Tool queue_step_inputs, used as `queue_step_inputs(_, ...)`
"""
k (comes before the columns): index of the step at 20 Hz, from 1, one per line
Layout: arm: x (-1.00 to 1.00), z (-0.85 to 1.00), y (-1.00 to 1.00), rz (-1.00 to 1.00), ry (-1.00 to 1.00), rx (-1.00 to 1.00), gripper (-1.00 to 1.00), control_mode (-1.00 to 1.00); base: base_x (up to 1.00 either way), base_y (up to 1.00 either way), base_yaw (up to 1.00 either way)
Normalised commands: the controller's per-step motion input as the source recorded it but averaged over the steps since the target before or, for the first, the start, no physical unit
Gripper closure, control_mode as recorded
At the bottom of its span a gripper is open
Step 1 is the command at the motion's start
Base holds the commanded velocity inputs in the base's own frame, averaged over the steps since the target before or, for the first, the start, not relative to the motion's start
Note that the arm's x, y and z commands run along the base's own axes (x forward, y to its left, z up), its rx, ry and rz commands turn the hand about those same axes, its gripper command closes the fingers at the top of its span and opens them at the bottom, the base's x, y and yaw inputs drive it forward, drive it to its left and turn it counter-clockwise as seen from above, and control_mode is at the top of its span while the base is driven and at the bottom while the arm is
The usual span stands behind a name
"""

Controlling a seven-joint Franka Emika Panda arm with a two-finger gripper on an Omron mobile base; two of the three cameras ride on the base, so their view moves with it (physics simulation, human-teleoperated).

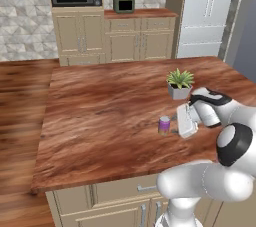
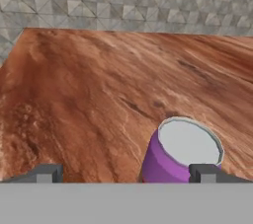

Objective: Pick the can from the counter and place it in the open cabinet.

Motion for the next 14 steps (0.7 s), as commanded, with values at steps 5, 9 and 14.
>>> queue_step_inputs(5,0.28,0.0,0.0,0.0,0.01,0.01,-1.0,-1.0,0.0,0.0,0.0)
queue_step_inputs(9,0.16,0.0,0.0,0.01,0.0,0.0,-1.0,-1.0,0.0,0.0,0.0)
queue_step_inputs(14,0.16,-0.03,0.0,0.01,0.01,0.0,-1.0,-1.0,0.0,0.0,0.0)
